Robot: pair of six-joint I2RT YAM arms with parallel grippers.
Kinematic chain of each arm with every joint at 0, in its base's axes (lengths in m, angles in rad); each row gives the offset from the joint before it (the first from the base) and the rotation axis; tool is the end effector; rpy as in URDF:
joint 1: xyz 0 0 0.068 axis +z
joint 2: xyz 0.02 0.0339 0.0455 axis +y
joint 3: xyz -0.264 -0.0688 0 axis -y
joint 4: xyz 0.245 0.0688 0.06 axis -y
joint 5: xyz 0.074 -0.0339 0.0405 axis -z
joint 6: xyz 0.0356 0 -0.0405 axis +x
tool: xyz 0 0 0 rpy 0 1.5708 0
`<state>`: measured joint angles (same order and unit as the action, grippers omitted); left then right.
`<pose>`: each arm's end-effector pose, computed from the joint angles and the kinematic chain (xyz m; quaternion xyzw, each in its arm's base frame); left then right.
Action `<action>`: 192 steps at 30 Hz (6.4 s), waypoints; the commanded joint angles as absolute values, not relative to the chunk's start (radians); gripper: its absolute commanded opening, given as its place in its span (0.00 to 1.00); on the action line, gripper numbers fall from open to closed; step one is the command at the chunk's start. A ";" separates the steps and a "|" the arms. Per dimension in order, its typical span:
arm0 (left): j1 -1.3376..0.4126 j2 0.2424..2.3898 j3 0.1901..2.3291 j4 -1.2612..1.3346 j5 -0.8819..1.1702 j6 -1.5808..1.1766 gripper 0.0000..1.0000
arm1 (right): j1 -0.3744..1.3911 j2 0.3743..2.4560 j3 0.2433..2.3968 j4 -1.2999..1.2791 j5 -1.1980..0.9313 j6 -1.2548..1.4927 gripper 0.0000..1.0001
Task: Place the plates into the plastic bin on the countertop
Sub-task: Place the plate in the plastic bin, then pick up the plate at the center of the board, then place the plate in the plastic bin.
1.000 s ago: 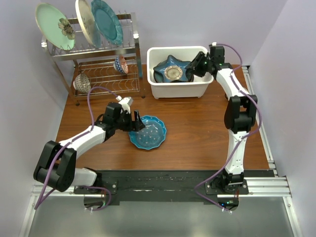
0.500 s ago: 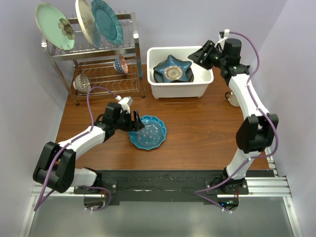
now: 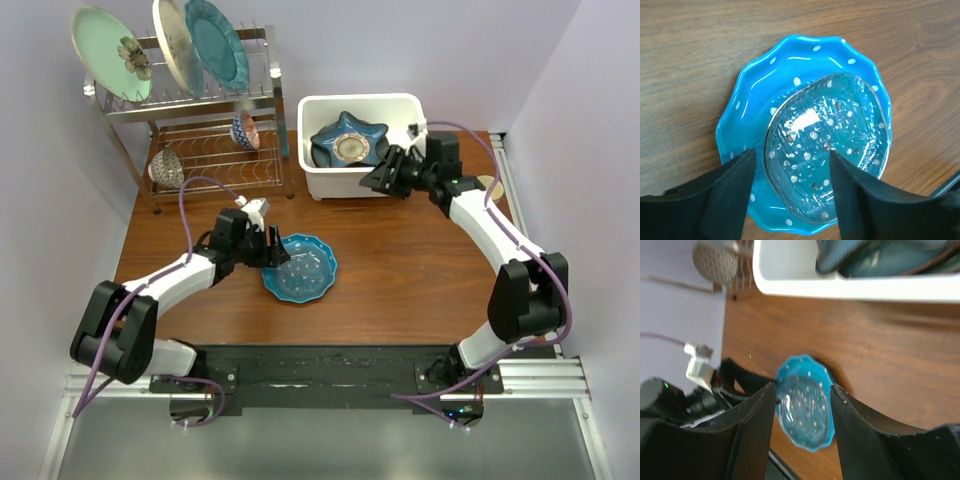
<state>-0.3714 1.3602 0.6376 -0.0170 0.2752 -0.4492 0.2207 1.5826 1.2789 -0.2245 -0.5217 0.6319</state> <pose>0.2464 -0.1064 0.1817 0.0201 0.9077 -0.2746 0.3167 0.3527 0.0973 0.3086 0.0453 0.8464 0.4026 0.3456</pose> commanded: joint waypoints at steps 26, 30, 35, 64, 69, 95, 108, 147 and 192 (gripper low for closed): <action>-0.367 1.439 0.627 0.097 0.311 -0.471 0.00 | 0.379 1.555 0.956 -0.077 -0.635 0.575 0.52; -0.367 1.405 0.640 0.081 0.307 -0.474 0.00 | 0.388 1.571 0.931 -0.029 -0.670 0.595 0.52; -0.368 1.379 0.655 0.075 0.316 -0.486 0.00 | 0.406 1.580 0.917 -0.012 -0.681 0.594 0.52; -0.368 1.333 0.684 0.130 0.454 -0.540 0.00 | 0.525 1.667 0.943 0.031 -0.687 0.615 0.19; -0.367 1.328 0.683 0.120 0.449 -0.532 0.00 | 0.538 1.671 0.953 0.034 -0.686 0.621 0.00; -0.365 1.215 0.699 -0.058 0.209 -0.480 0.80 | 0.541 1.644 0.965 -0.034 -0.655 0.572 0.00; -0.364 1.118 0.699 -0.083 0.124 -0.489 0.85 | 0.525 1.628 1.048 -0.189 -0.586 0.474 0.00; -0.364 1.170 0.726 -0.138 0.109 -0.463 0.88 | 0.293 1.804 1.666 -0.301 -0.589 0.512 0.00; -0.364 1.172 0.686 -0.123 0.103 -0.469 0.88 | 0.150 2.200 2.006 -0.184 -0.459 0.747 0.00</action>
